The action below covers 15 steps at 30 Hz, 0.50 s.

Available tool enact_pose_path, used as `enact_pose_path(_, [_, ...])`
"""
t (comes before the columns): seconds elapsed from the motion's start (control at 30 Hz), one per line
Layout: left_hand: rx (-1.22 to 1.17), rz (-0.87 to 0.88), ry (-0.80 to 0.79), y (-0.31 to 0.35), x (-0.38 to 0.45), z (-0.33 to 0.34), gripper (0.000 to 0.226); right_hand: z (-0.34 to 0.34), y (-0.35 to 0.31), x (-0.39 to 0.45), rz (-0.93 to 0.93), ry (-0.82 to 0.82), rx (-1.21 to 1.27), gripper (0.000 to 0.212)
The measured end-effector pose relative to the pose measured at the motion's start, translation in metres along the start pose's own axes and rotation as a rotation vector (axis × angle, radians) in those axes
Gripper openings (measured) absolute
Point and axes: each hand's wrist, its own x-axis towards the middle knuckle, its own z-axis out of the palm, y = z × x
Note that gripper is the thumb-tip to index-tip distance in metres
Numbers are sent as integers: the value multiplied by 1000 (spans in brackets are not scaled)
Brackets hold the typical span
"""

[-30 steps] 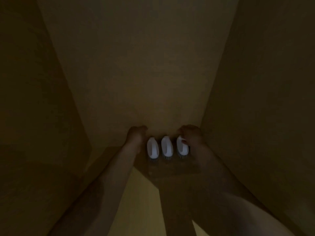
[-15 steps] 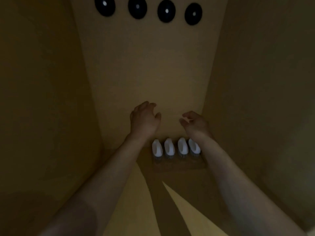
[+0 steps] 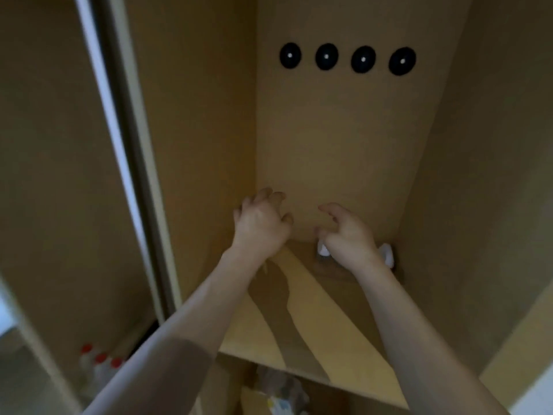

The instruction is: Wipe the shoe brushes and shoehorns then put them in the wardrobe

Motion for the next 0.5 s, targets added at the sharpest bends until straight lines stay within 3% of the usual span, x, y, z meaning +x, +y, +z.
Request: enact_pose_path(0.5, [64, -192, 199, -76, -171, -124, 49, 48, -125, -125, -271, -234, 156, 46])
